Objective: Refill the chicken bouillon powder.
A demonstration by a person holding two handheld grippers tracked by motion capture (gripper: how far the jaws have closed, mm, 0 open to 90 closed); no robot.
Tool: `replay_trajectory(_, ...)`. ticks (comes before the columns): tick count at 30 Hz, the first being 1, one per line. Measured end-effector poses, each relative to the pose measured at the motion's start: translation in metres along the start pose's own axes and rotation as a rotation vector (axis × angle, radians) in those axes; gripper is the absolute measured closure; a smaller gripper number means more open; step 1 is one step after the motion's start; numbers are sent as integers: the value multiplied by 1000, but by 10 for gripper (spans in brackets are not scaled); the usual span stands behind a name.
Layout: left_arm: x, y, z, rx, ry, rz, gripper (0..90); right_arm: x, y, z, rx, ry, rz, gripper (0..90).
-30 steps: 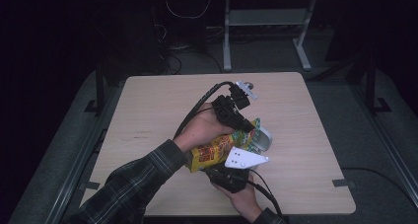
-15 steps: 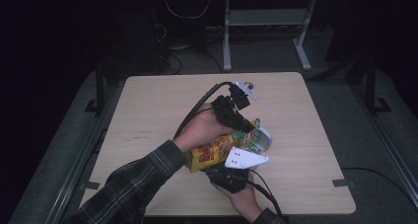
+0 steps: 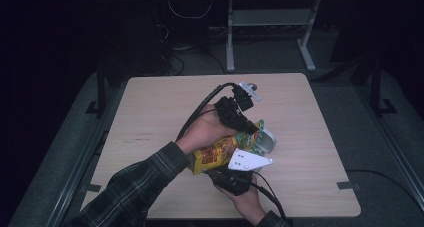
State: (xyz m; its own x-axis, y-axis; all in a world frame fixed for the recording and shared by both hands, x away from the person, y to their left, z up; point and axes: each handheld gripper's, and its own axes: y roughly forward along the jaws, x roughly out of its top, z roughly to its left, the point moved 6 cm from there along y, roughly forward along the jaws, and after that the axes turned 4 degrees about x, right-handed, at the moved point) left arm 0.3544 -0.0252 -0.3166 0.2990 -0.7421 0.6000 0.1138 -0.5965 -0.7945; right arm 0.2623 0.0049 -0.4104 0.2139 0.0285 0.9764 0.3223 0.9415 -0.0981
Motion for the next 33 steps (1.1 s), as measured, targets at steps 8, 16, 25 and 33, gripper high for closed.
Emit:
replay_trajectory(8, 0, 0, 0, 1, -1, 2, 900, 0, 0, 0, -1, 2, -2, 900)
replay_trajectory(16, 0, 1, 0, 1, -3, -1, 900, 0, 0, 0, -2, 5, -2, 900)
replay_trajectory(25, -1, 0, 0, 3, -3, -6, 900, 0, 0, 0, 0, 7, -1, 900)
replay_trajectory(33, -1, 0, -1, 5, -3, -8, 900, 0, 0, 0, 1, 6, -1, 900)
